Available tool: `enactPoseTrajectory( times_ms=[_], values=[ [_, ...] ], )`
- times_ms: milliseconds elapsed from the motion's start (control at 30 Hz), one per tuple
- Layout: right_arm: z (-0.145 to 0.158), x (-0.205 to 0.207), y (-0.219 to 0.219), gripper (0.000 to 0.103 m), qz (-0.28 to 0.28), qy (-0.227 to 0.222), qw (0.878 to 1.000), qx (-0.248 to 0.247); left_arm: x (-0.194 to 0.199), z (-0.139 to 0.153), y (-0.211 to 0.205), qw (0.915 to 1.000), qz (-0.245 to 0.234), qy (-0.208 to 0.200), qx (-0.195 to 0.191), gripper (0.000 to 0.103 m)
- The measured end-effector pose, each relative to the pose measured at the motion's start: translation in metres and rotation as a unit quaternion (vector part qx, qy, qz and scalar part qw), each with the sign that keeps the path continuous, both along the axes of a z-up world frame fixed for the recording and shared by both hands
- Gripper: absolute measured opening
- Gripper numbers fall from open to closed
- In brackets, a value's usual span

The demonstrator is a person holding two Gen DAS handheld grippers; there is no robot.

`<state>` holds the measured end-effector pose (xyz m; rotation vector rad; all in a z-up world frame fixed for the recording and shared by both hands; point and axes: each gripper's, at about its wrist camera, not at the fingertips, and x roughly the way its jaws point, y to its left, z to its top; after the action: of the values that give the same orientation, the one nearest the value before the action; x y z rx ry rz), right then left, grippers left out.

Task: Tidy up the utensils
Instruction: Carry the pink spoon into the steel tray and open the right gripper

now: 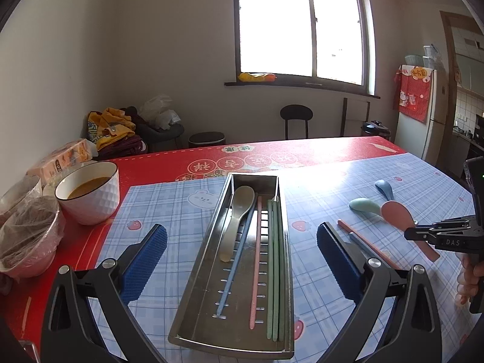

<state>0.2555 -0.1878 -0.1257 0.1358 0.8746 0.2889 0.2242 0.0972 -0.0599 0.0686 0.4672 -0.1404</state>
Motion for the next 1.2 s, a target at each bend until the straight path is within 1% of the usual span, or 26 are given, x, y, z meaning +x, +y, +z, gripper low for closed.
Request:
enactPoseTrajectory(
  times_ms=[167,267,367,433,533,700,900,1200],
  values=[
    [0.021,0.021,0.02,0.007,0.017,0.014,1.0,0.014,0.006,0.0,0.013,0.9993,0.035,0.01,-0.006,0.097],
    [0.03,0.041,0.039,0.007,0.022,0.03,0.998,0.043,0.009,0.0,0.024,0.9982,0.056,0.012,-0.018,0.097],
    [0.033,0.061,0.062,0.007,0.021,0.052,0.995,0.086,0.012,0.0,0.034,0.9966,0.075,0.018,-0.029,0.097],
    [0.032,0.075,0.077,0.007,0.013,0.071,0.99,0.119,0.014,-0.002,0.039,0.9954,0.086,0.023,-0.034,0.097],
    [0.028,0.096,0.102,0.007,-0.005,0.103,0.98,0.168,0.017,-0.003,0.045,0.9939,0.1,0.029,-0.037,0.097],
    [0.021,0.122,0.136,0.007,-0.046,0.146,0.964,0.218,0.019,-0.004,0.053,0.9923,0.111,0.035,-0.044,0.097],
    [0.013,0.14,0.162,0.007,-0.082,0.171,0.955,0.227,0.021,-0.002,0.06,0.9904,0.119,0.039,-0.058,0.097],
    [-0.005,0.146,0.166,0.008,-0.134,0.196,0.94,0.247,0.023,-0.004,0.067,0.9883,0.125,0.048,-0.074,0.097]
  ],
)
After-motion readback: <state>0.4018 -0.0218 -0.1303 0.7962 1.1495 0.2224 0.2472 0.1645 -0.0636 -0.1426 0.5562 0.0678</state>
